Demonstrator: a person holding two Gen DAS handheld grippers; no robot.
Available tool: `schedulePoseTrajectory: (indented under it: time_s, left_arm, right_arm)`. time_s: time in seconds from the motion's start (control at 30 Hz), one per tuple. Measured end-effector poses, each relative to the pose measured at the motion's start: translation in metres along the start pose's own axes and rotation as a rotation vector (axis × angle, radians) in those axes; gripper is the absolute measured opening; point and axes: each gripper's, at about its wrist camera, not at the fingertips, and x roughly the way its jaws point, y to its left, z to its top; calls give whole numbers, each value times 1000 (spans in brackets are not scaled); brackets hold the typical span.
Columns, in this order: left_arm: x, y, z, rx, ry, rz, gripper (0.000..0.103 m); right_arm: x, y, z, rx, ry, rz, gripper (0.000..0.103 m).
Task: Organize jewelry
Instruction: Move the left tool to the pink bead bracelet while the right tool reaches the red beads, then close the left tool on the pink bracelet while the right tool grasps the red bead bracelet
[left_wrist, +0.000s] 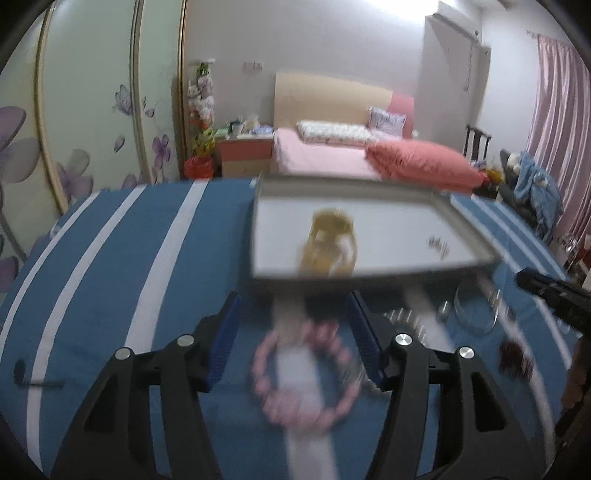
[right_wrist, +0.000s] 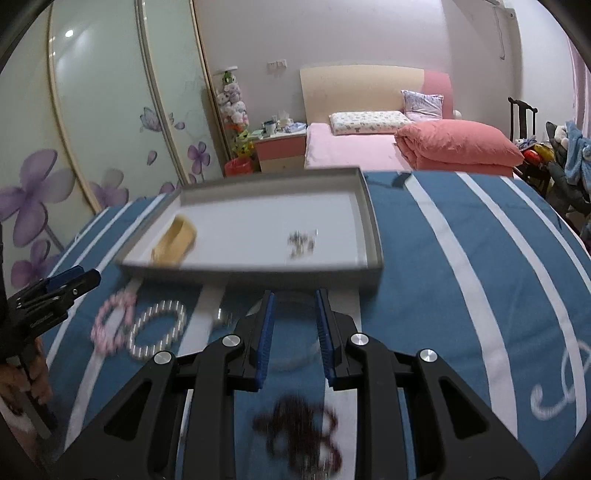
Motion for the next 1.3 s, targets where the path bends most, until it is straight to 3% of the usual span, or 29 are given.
schedulePoseTrajectory:
  time_s: [0.17,0.3,0.5,0.6,0.63,0.97,1.03,1.07,1.3]
  left_arm:
    - [7,17,-24,-27,102,24,57]
    - [13,14,-28,-13,138,20,53]
    - [31,13,-24,-19,194,61,36]
    - [32,12,-23,-4,193,84,15]
    - [32,13,-23,-2,192,87,14]
    - [27,34,-24,-60,186,95,14]
    - [27,35,-24,-58,186,97,14]
    - [27,34,-24,-57,187,98,14]
    - [27,35,-24,-60,187,94,14]
  right_arm:
    - [-10,4,-28,5,32,-3,24]
    - [-13,3,-37,20,37,-1,24]
    - [-22,-3,-50,48,37,-2,24]
    - [-23,-8,-54,61,39,-6,24]
    - [-23,-9,-55,65,40,-8,24]
    - [-12,-11,-59,48,102,-16,25]
    - [-10,-8,-59,33,111,-24,47]
    - [-10,-7,-59,27,111,-29,52]
    - [7,-2,-57,-5,178,-52,53]
